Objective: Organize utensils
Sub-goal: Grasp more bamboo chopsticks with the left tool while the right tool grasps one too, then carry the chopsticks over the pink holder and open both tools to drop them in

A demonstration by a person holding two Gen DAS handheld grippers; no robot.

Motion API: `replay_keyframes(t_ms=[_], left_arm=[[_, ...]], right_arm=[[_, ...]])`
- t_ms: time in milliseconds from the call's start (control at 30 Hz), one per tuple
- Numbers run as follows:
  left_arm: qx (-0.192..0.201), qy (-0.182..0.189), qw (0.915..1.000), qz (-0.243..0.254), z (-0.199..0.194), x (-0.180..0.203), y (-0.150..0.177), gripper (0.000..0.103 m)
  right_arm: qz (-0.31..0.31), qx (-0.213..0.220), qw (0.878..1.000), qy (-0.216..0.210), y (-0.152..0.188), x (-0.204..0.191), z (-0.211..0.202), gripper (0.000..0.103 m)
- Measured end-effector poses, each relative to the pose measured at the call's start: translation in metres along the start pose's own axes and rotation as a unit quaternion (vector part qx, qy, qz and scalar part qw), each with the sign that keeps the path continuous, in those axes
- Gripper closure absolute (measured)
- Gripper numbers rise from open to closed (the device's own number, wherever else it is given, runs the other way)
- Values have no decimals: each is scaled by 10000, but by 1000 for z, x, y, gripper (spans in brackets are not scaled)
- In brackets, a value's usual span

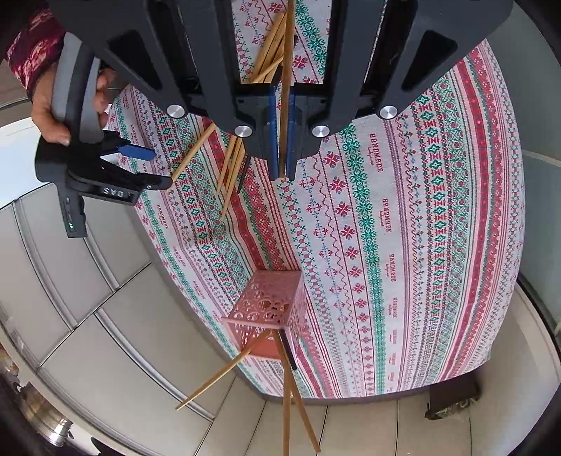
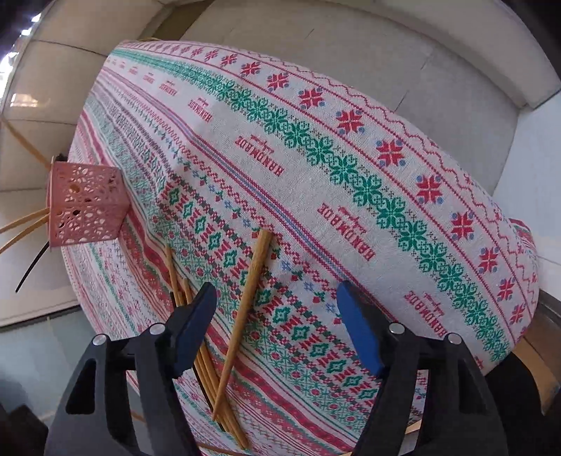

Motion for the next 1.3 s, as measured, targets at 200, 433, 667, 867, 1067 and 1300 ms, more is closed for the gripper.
replay_keyframes(t_ms=[200,433,667,867,1067,1300], left_arm=[[397,199,9990,-21,-27,-4,0,100],[609,237,9978,-115,-47,-6,5,100],[928,213,9950,-301,-76,-7,16,100],[1346,291,9902,-233,-110,16,26,100],[1568,290,9872,25,-134,49,24,100],[1823,185,9825,332,-151,79,-5,100]], right_arm=[[28,90,9971,751,-1,-35,15,48],[-1371,1084,9721,1568,36,-78,24,88],[-1462,1363,9798,-53,61,-62,-5,95],[-2459,2129,9415,-877,89,-60,-80,95],[-3190,2944,8912,-1313,105,-48,-160,95],[-3266,3461,8624,-1727,94,-44,-229,95]])
Point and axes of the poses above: each gripper's, at about its wrist camera, not at the fingertips, and z roughly the way its jaws point, x to its right, y to its underside, the point moved 2 cm from there along z, roughly the way its jaws point, and after that the axes turned 9 degrees about x, right-handed, at the moved point
